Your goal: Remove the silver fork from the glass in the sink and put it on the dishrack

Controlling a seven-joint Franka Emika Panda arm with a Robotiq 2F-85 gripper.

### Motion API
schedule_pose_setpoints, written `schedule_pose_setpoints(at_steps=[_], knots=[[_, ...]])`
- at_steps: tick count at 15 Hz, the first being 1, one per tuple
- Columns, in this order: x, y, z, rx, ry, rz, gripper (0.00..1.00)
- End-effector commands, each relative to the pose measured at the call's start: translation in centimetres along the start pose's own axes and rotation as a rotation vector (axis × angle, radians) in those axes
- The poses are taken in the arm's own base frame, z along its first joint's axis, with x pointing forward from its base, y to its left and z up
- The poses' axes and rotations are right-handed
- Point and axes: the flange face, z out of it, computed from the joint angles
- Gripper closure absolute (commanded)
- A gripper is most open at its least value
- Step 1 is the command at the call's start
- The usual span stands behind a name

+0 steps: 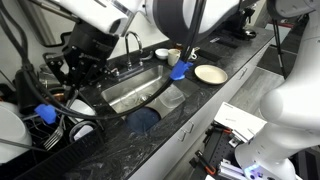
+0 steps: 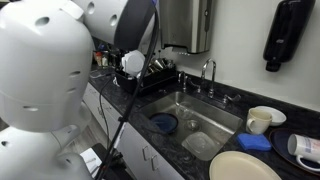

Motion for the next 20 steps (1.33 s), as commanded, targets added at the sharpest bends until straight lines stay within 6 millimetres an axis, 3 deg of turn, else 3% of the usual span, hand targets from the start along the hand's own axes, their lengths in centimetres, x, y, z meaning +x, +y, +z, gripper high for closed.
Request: schedule_pose_setpoints(at_steps=[1, 9, 20], knots=[[-1.6, 0.6, 0.8, 0.074, -0.070, -0.005, 0.99], [-3.1, -0.2, 3.3, 0.086, 0.001, 0.007, 0.99], [-3.4, -0.3, 3.8, 0.071, 0.055, -0.012, 0.99]])
